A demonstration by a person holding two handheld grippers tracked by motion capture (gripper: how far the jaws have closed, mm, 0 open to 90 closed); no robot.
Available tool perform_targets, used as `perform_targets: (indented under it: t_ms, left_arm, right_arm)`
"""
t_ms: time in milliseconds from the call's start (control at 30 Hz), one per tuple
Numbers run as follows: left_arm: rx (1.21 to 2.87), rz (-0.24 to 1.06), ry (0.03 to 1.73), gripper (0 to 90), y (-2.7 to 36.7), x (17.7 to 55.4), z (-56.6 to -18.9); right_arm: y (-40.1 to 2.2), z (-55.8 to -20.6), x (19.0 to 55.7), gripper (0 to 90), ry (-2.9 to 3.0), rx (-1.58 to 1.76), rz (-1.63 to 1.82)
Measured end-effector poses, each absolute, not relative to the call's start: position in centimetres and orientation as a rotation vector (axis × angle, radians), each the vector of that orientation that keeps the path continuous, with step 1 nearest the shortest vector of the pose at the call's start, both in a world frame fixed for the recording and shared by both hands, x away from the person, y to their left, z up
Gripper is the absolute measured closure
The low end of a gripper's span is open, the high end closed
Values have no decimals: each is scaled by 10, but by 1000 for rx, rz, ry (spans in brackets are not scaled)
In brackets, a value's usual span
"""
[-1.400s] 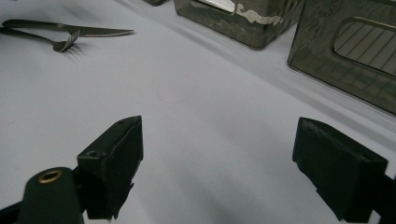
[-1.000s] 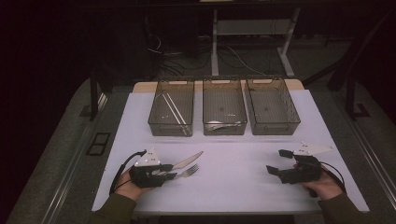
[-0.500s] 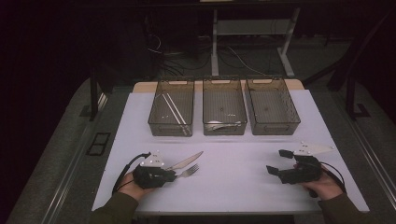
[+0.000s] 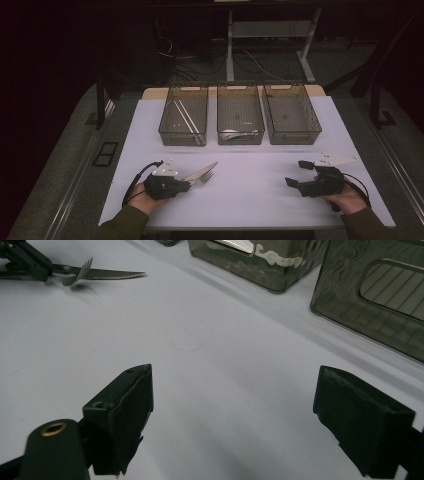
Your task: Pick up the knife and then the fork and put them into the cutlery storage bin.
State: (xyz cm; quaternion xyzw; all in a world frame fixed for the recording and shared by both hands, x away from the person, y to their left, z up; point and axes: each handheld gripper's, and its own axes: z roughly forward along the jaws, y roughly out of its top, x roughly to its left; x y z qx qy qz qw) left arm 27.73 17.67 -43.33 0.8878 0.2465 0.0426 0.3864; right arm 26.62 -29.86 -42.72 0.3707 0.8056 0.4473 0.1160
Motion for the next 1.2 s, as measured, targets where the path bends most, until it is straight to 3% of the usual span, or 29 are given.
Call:
perform_targets:
  t_ms: [533, 767, 1200]
  left_arm:
    - [2189, 151, 587, 848, 144, 286, -410]
    - [2192, 170, 576, 848, 117, 294, -405]
    - [2215, 186, 486, 848, 60, 307, -402]
  right_arm:
    - [-295, -412, 272, 162, 2398, 1111, 1462]
    - [-275, -404, 284, 307, 2422, 1103, 1510]
    - [-233, -400, 307, 442, 2499, 1083, 1582]
